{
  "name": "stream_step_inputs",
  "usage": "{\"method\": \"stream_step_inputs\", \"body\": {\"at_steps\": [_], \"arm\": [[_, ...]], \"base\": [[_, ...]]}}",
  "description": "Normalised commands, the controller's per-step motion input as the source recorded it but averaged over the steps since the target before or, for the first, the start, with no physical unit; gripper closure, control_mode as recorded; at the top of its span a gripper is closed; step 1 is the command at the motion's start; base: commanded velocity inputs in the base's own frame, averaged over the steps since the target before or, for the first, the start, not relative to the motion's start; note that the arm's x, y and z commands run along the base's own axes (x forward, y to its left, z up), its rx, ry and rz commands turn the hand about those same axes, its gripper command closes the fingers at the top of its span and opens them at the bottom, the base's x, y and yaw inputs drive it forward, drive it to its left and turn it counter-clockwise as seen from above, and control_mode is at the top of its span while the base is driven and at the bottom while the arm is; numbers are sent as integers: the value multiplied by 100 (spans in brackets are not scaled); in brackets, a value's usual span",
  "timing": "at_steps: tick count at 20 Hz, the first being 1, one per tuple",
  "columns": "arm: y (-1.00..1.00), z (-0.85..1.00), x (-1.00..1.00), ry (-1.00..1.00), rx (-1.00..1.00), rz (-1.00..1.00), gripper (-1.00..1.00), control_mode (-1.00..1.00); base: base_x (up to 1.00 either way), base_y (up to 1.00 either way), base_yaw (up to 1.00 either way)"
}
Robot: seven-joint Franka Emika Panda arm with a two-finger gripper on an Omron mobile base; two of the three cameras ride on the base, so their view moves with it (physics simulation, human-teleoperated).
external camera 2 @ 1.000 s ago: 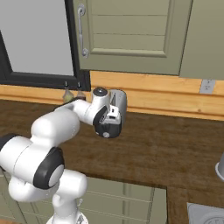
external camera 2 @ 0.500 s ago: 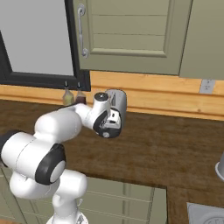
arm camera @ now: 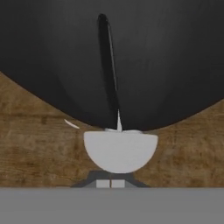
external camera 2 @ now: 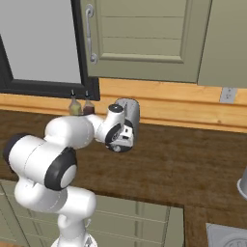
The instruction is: Start the toaster. Once the lever pops up, take the bread to the plate on the dining counter.
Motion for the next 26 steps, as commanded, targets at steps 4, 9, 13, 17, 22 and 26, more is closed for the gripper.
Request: {"method": "stream_step_inputs", "body": {"at_steps": [4,9,13,17,22,26], "arm": [[0,-9,9,0,0,0,100,-100],[-5,0,0,0,1,2,100,-100],[-18,50,-61,-10,5,3,100,-100],[-3,89,-89,-15,1,0,100,-100],[0,82,-62,-6,0,0,100,-100],[0,82,-16,-10,0,1,100,-100]], "base": [[0,0,0],[0,0,0],[0,0,0],[0,0,0],[0,0,0],[0,0,0]]}}
